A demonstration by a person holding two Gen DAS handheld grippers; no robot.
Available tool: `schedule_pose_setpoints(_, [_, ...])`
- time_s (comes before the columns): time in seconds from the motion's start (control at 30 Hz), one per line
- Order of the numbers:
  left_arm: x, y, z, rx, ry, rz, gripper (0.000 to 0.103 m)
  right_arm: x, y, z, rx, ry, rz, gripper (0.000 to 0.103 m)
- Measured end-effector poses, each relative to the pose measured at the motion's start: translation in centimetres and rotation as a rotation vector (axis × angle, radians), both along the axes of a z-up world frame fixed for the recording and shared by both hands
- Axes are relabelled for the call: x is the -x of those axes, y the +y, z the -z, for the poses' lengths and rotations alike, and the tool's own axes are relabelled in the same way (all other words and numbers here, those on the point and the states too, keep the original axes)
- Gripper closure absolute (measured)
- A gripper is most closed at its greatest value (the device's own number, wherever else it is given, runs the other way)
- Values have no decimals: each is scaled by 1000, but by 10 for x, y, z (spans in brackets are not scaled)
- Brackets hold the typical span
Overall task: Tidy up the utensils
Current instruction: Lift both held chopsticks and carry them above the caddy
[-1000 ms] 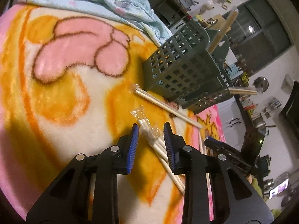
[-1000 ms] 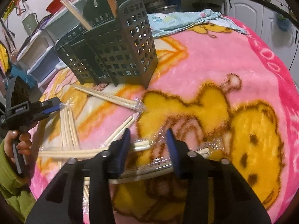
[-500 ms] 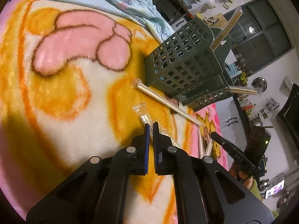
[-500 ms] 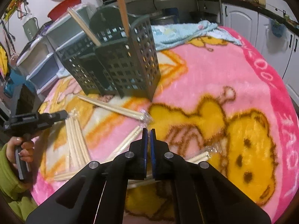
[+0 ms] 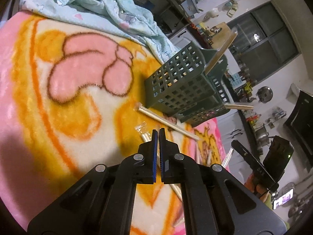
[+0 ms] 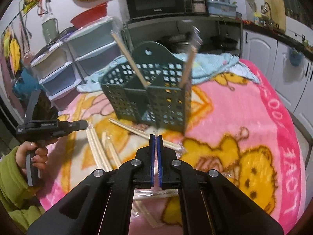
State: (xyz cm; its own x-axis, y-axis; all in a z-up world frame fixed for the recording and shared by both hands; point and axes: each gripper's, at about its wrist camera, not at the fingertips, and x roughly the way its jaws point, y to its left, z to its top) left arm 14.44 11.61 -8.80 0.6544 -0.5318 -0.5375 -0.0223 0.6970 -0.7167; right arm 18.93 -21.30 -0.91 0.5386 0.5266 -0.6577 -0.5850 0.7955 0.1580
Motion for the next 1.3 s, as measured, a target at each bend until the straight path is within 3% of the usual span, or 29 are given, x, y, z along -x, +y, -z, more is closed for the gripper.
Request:
schedule_pose_setpoints(0.27, [-1,9,0,52,-8,-2,102,11,14,-16,5,-42,-23,100])
schedule_pose_setpoints(0.5, [2,12,-13,10,-33,-18,103,18,19,-29,-14,-67,-27,100])
schedule_pose_setpoints(0.93, [4,-14,-105,-77,-222,45,103,34,34,-92,-74,-203,-77,101])
schedule_pose_setpoints(1.3, [-3,-52,-193,-122,-416,123,103,27,31,-154,-117,-344,-53,101])
